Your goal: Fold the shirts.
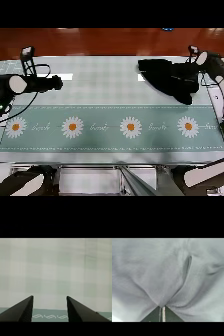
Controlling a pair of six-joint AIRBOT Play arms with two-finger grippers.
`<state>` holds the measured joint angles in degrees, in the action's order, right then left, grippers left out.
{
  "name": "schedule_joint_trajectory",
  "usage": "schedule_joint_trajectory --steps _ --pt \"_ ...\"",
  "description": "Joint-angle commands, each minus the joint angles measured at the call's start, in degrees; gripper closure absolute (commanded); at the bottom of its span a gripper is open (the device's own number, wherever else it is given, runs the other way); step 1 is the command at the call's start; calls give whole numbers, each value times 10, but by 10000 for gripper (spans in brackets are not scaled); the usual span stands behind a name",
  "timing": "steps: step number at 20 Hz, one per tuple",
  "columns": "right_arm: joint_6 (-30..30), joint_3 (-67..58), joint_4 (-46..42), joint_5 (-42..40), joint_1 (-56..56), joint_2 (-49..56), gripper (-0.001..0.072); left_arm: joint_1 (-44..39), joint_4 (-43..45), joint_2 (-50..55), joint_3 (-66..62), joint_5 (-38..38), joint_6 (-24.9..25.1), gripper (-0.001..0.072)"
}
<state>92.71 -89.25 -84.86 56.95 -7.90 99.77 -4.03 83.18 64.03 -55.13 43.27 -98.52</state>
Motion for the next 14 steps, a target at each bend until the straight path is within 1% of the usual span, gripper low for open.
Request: schedule_joint_trajectory --steps 1,4,6,10,13,14 --pt "-21 -2 8 4 0 -97 687 66 -5 -58 -5 53 3 201" --pt "-47 -21 31 5 1 -203 687 128 -5 -150 -5 69 3 201" --pt "-54 -62 31 8 14 -257 688 142 -5 -204 -5 70 3 201" --pt "-56 -188 29 12 73 -307 688 124 -19 -266 -3 96 3 201" --pt "-56 -290 15 26 131 -311 688 89 -29 -273 2 111 3 201" --pt "-56 -306 11 23 153 -315 688 75 -31 -273 8 110 3 201"
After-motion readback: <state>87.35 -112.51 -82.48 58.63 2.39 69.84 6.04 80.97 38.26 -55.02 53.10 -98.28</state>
